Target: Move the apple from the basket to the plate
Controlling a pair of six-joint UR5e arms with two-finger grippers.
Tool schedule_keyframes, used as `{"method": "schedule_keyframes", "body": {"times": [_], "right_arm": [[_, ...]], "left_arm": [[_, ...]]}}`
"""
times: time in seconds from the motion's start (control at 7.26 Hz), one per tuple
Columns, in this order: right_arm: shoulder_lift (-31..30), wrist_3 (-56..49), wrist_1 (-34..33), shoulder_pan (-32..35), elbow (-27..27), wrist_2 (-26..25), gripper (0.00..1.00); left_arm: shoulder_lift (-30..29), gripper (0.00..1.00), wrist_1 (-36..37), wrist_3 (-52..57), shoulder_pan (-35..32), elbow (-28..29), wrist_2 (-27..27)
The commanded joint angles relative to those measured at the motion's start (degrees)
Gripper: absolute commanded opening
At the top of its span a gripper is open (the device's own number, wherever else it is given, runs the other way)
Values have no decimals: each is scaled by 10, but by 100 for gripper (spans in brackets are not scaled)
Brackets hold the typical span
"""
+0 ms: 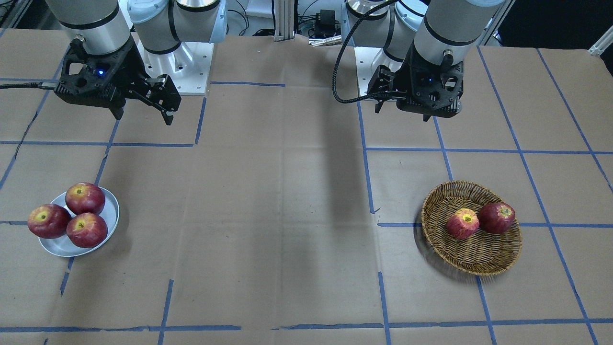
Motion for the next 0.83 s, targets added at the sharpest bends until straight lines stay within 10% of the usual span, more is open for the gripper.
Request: {"method": "schedule_keyframes", "body": {"times": [0.0, 0.69], "right_arm": [[0, 0, 0, 0, 0, 0, 100], [0, 0, 0, -1, 0, 0, 100]], "left_arm": [[2, 99, -1, 0, 0, 0, 1], [-66, 99, 58, 22, 70, 1, -8]]}}
